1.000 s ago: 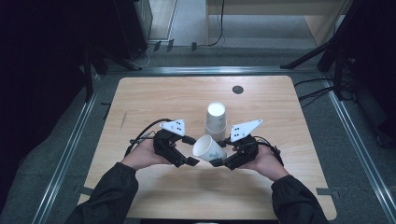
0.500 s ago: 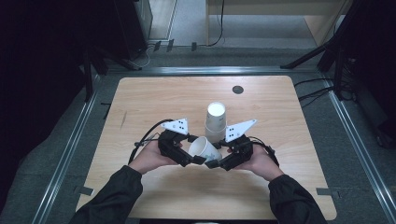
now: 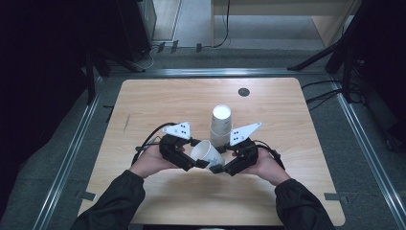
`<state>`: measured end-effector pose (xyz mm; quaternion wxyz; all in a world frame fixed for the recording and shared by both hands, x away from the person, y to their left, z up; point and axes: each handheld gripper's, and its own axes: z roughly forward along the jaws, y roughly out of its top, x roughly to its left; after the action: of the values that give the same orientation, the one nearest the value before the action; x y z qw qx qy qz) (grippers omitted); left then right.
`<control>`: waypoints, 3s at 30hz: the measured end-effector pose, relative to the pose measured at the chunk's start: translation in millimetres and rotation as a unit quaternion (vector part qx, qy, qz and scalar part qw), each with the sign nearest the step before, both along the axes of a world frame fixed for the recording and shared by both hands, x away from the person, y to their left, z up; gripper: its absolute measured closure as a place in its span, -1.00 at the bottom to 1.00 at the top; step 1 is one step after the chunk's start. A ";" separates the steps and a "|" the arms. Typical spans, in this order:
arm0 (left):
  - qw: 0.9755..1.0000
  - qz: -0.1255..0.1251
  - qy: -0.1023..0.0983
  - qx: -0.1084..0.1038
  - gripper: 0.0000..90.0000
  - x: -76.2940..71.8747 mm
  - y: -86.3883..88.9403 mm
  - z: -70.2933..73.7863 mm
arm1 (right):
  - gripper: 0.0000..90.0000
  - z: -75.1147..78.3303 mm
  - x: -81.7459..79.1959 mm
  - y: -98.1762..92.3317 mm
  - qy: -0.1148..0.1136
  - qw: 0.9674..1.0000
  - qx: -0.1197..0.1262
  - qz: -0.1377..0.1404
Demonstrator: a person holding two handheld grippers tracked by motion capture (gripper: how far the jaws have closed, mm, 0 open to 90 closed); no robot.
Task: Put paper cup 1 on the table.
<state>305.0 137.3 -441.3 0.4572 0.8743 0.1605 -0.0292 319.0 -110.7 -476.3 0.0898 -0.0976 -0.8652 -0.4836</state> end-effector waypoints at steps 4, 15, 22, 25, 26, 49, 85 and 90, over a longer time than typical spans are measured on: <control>1.000 0.009 -0.004 0.001 -0.43 0.0 8.8 8.0 | -0.45 -2.6 -0.6 -2.4 -0.006 1.000 -0.014 -0.006; 0.998 0.050 -0.011 0.028 -0.43 5.6 34.2 23.1 | -0.56 -4.2 -6.1 -15.1 -0.069 0.993 -0.024 -0.088; 0.996 0.070 -0.005 0.059 -0.44 10.6 48.1 23.4 | -0.58 -2.6 -11.3 -24.3 -0.082 0.989 -0.037 -0.120; 0.994 0.078 -0.002 0.070 -0.44 13.9 55.9 21.6 | -0.60 -1.1 -13.2 -31.0 -0.083 0.987 -0.042 -0.134; 0.994 0.083 -0.002 0.071 -0.44 14.9 57.9 21.2 | -0.60 -1.1 -12.7 -32.3 -0.085 0.986 -0.041 -0.138; 0.967 0.212 0.021 0.140 -0.44 43.0 131.8 8.4 | -0.60 -7.7 -3.2 -41.9 -0.060 0.982 -0.046 -0.175; 0.903 0.331 0.045 0.269 -0.45 70.1 164.8 -28.9 | -0.60 -6.1 -0.8 -45.4 -0.052 0.982 -0.030 -0.177; 0.901 0.333 0.042 0.275 -0.47 72.0 161.9 -31.4 | -0.60 -7.0 -0.3 -45.1 -0.054 0.982 -0.034 -0.177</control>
<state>377.0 299.2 -472.7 0.1745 0.8590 0.4626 0.1332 318.8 -155.8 -483.3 -0.0476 -0.2255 -0.8538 -0.4667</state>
